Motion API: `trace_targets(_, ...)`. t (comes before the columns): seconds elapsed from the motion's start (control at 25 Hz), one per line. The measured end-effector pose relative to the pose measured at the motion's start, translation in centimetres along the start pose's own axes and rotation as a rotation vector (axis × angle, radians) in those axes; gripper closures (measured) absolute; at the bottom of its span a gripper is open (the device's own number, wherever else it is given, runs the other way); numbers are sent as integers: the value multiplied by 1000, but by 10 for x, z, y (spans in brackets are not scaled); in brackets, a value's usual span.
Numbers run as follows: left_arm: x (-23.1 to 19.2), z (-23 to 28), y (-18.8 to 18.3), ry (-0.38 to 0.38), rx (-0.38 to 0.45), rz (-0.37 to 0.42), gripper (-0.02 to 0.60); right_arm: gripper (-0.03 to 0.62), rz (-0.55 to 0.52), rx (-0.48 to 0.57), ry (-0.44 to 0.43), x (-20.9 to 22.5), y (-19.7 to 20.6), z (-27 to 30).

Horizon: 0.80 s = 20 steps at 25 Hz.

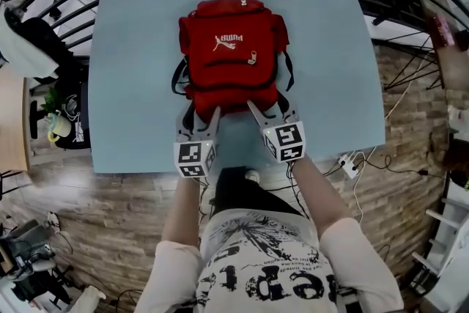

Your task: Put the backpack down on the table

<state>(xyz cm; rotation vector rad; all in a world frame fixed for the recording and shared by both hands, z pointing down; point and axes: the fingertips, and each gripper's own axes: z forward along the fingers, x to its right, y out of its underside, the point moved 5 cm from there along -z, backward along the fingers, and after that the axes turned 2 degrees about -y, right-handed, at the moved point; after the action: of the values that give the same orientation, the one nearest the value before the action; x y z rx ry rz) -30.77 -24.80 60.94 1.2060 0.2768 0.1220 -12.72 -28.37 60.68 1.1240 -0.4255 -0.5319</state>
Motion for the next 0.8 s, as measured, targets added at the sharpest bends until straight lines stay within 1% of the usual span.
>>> trace_targets(0.08,2,-10,-6,-7,22,1,336,310,2,8,14,-1,-4,-10)
trace_targets(0.2,10,-26,-13,3,39,17,336,304,3,28,38,-4,-12,-27)
trace_targets(0.32,18,-46,-23,8,60,20,336,306,-19,57,45,-15,-25,-47)
trace_targets(0.4,25,-59,-34,16,87,18,337,329,-42,78,38,-23,-37,-60)
trace_targets(0.48,36,-72,-47,34,117,37,349,352,-61,107,32,-31,-52,-73)
trace_targets(0.56,46,-87,-60,38,153,61,377,392,-72,145,19,-38,-68,-87)
trace_targets(0.6,49,-94,-68,36,177,67,404,428,-79,170,11,-41,-76,-95)
trace_targets(0.68,55,-110,-85,29,232,79,460,526,-103,222,4,-49,-92,-110)
trace_targets(0.8,65,-133,-103,18,295,122,511,594,-127,283,-5,-60,-112,-133)
